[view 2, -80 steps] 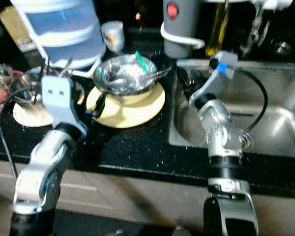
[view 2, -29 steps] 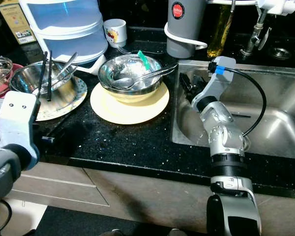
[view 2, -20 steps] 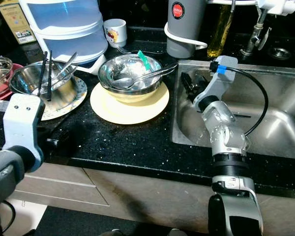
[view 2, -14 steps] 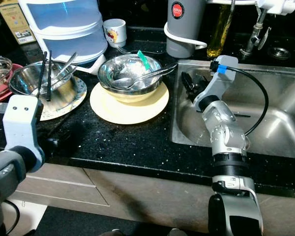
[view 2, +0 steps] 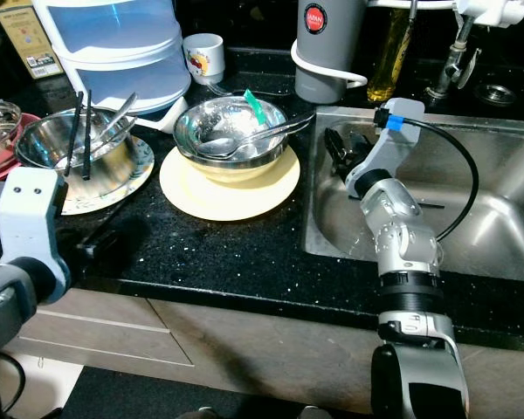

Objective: Kitchen organization

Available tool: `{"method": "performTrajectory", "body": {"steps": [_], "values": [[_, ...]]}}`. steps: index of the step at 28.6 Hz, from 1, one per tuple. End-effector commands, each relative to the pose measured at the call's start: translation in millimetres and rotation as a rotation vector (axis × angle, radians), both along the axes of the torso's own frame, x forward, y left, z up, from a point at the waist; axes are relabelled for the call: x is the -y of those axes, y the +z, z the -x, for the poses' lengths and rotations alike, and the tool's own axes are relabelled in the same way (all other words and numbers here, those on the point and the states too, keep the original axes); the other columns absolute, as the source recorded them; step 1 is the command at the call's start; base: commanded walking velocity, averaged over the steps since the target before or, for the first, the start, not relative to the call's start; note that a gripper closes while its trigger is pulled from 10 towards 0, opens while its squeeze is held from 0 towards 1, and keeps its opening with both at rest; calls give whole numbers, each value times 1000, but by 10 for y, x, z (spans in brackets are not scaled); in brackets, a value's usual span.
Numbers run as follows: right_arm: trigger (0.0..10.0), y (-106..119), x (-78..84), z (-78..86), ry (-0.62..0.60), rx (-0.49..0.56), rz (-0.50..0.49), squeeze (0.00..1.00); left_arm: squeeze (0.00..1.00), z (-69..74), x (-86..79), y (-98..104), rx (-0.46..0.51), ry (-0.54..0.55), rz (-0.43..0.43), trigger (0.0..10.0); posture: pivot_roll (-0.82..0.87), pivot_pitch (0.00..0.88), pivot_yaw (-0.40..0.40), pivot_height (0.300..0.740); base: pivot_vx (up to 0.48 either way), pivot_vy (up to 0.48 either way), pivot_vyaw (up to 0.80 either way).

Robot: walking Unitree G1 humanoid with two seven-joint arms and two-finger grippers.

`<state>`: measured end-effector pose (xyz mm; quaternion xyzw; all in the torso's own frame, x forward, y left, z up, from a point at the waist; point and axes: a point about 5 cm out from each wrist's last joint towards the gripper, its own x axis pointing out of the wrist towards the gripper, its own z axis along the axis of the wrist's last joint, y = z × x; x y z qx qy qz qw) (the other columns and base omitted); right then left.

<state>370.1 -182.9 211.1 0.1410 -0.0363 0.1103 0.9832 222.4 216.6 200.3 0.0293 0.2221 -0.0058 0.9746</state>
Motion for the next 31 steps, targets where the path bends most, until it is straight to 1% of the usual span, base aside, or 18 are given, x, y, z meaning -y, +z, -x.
{"method": "performTrajectory", "body": {"steps": [1,2,9,17,20,21,22,25,29,31], "values": [[10000,11,-7,-11,0,-11,-1,0,0,29,-56,-152,-108,5,18,824,34,43,-9,740,0,0,0],[10000,13,-6,-10,-1,-11,0,0,0,29,-53,-156,-112,-1,21,0,33,42,-8,740,0,0,0],[10000,14,20,3,-11,-14,5,0,0,34,1,-190,-132,-34,39,0,26,50,-3,740,0,0,0],[10000,10,34,13,-18,-18,4,0,0,48,24,-210,-145,-46,48,0,25,58,-2,740,0,0,0],[10000,11,37,17,-21,-19,1,0,0,-3,86,-156,-94,-66,50,0,25,62,-1,740,0,0,0],[10000,11,37,17,-21,-19,1,0,0,-3,86,-156,-94,-66,50,0,25,62,-1,740,0,0,0],[10000,6,38,18,-22,-20,1,0,0,-44,165,-103,-47,-92,62,0,24,64,0,740,0,0,0],[10000,5,37,19,-22,-20,0,0,0,-63,202,-79,-24,-101,67,0,24,64,0,740,0,0,0],[10000,4,34,21,-25,-21,-6,0,0,-143,402,47,85,-159,102,0,24,64,1,740,0,0,0],[10000,3,29,22,-25,-22,-8,0,0,-157,481,85,116,-199,90,0,24,65,2,740,0,0,0]]}}
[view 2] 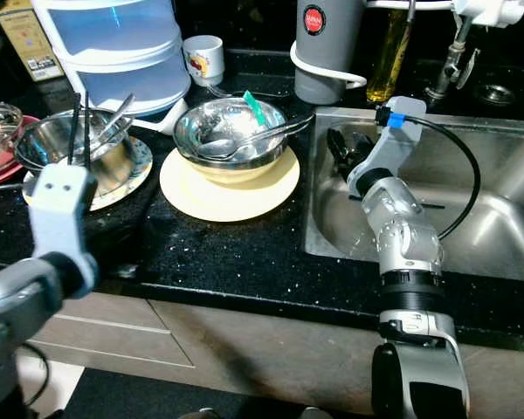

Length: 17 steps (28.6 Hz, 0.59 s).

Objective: Kitchen organization

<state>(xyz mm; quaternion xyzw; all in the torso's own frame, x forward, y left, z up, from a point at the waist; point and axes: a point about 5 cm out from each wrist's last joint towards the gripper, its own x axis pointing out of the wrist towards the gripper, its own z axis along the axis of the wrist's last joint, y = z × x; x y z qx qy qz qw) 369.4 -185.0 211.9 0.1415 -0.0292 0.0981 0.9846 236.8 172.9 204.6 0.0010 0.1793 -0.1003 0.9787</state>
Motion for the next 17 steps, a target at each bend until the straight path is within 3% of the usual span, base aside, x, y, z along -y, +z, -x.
{"method": "performTrajectory", "body": {"steps": [1,17], "values": [[10000,-6,5,15,-2,-5,-8,0,0,-14,61,47,43,-32,-13,0,24,65,2,740,0,0,0],[10000,-27,0,20,1,-12,-20,0,0,-50,48,222,169,63,-77,0,32,68,4,740,0,0,0]]}}
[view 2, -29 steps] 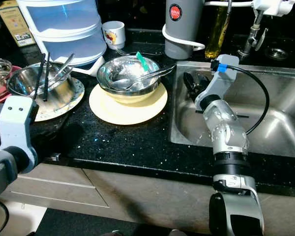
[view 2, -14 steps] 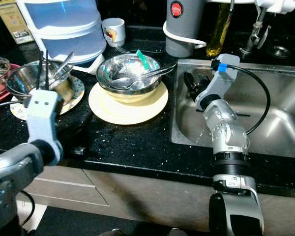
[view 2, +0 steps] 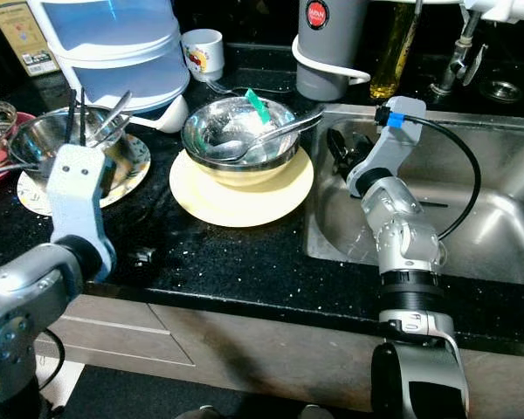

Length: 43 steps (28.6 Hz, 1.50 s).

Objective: Kitchen organization

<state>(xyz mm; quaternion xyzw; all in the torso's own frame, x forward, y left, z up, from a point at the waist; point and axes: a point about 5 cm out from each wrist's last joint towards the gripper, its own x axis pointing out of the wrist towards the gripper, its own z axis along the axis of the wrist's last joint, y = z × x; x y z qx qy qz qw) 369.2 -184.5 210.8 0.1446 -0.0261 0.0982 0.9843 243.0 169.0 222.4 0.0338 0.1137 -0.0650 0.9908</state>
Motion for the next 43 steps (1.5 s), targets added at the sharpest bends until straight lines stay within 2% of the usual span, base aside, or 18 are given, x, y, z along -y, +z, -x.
{"method": "performTrajectory", "body": {"steps": [1,13,17,23,27,30,38,43], "values": [[10000,-19,4,18,0,-6,-15,0,0,12,13,48,35,9,-18,0,32,68,4,740,0,0,0],[10000,-32,-1,15,-2,-6,-20,0,0,-42,-14,212,161,69,-50,0,34,63,7,740,0,0,0],[10000,-10,4,12,-2,7,-32,0,0,-62,-4,335,245,80,-59,0,33,60,6,740,0,0,0],[10000,11,2,7,0,20,-43,0,0,-84,-39,393,295,102,-69,0,34,49,4,740,0,0,0],[10000,19,7,6,-3,25,-38,0,0,-95,25,449,342,46,-38,0,32,42,4,740,0,0,0],[10000,30,22,4,-9,27,-40,0,0,-99,176,513,379,-60,36,0,27,40,8,740,0,0,-785],[10000,41,63,17,-23,32,-45,0,0,-92,288,564,411,-132,78,0,21,43,16,740,0,0,-785],[10000,45,97,20,-38,32,-42,0,0,-95,320,532,396,-169,91,0,21,43,17,740,0,0,-784]]}}
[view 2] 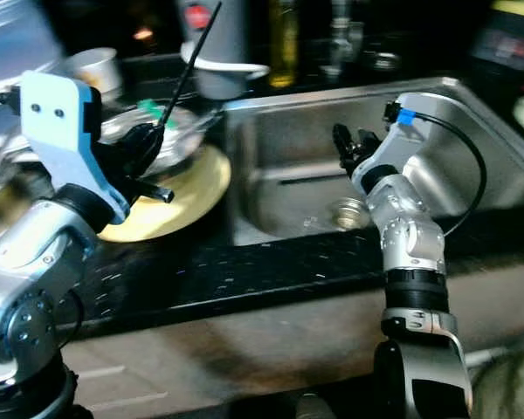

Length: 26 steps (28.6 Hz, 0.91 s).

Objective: Kitchen organization

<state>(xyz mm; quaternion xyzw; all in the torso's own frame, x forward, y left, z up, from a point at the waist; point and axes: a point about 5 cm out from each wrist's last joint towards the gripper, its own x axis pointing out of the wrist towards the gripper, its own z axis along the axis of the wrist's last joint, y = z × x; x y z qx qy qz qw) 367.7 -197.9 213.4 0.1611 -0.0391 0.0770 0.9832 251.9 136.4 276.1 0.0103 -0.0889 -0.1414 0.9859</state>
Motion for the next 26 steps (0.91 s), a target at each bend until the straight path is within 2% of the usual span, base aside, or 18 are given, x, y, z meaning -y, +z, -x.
{"method": "performTrajectory", "body": {"steps": [1,10,11,12,13,14,15,16,21,26], "values": [[10000,21,-32,4,3,16,-2,0,0,-8,2,-17,-6,-15,-5,0,21,43,17,740,0,0,-788],[10000,1,-28,-2,-7,0,18,0,0,-79,23,-99,-56,-48,-61,0,20,44,20,740,0,0,-799],[10000,3,-25,1,-9,3,18,0,0,-112,21,-101,-63,-48,-67,3490,20,44,20,740,0,0,0],[10000,4,-21,4,-12,5,17,0,0,-146,18,-104,-69,-50,-70,10000,19,43,22,740,0,0,0],[10000,4,-21,4,-12,5,17,0,0,-146,18,-104,-69,-50,-70,10000,19,43,22,740,0,0,0],[10000,8,-13,9,-16,8,15,0,0,-222,32,-125,-89,-64,-94,10000,14,42,22,740,0,0,0],[10000,8,-13,9,-16,8,15,0,0,-222,32,-125,-89,-64,-94,10000,14,42,22,740,0,0,0],[10000,13,-11,9,-19,10,15,0,0,-280,74,-147,-108,-94,-110,10000,8,43,23,740,0,0,0],[10000,30,-5,14,-22,14,20,0,0,-357,148,-196,-123,-135,-131,10000,-4,43,26,740,0,0,0],[10000,52,37,25,-37,14,38,0,0,-567,173,-431,-181,-146,-140,10000,-21,48,26,740,0,0,0]]}}
